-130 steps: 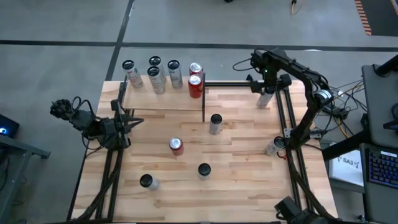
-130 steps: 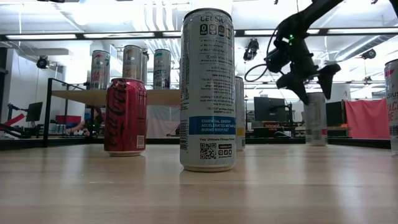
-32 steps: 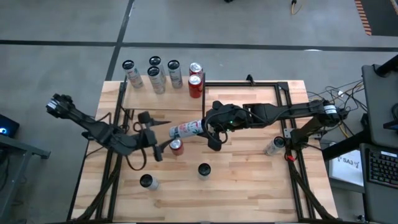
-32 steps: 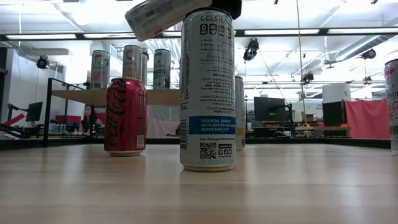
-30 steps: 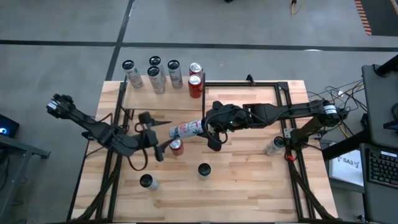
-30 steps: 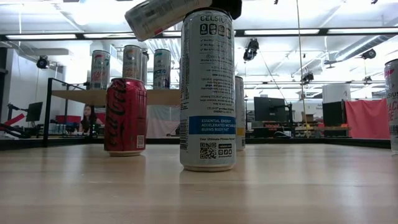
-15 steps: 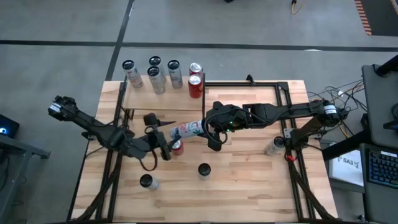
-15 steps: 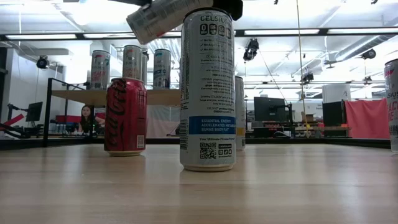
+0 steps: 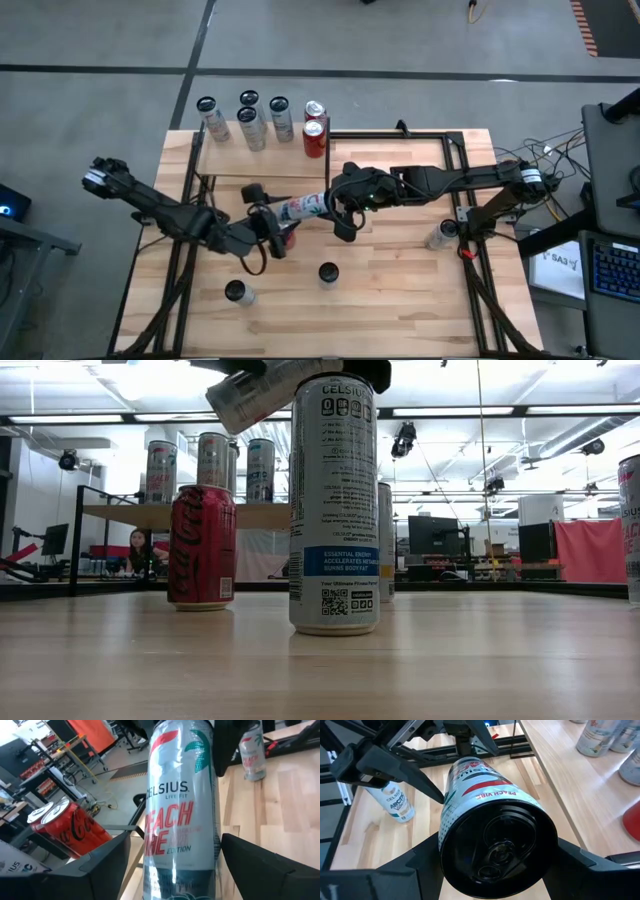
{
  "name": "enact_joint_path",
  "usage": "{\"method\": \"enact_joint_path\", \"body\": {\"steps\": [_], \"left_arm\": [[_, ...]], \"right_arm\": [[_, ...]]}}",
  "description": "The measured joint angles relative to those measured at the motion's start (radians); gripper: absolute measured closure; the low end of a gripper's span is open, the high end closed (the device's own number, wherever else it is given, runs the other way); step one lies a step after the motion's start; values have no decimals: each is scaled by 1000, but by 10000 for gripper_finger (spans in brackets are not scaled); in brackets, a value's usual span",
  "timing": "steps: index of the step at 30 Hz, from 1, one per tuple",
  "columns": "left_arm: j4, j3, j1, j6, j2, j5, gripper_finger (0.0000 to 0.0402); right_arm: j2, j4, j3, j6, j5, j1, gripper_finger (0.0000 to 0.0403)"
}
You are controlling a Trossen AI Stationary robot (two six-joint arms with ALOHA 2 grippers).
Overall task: Place canned beverage on shelf
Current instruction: Put the top white pink soda can on the shelf aligned with the other white pink soda can
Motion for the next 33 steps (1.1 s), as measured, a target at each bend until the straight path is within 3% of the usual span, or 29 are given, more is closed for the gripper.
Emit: {"method": "enact_joint_path", "body": {"steps": [16, 20, 25, 33], "left_arm": [[-3, 0, 47, -52, 74, 26, 72], [-3, -1, 46, -39, 81, -24, 93], [-2, -1, 45, -32, 80, -51, 166], [-43, -3, 42, -29, 51, -140, 170]], "right_arm": [[0, 8, 0, 12, 15, 1, 158], [0, 6, 0, 11, 20, 1, 158], [0, 12, 0, 4, 26, 0, 158], [0, 95, 0, -13, 34, -2, 102]]}}
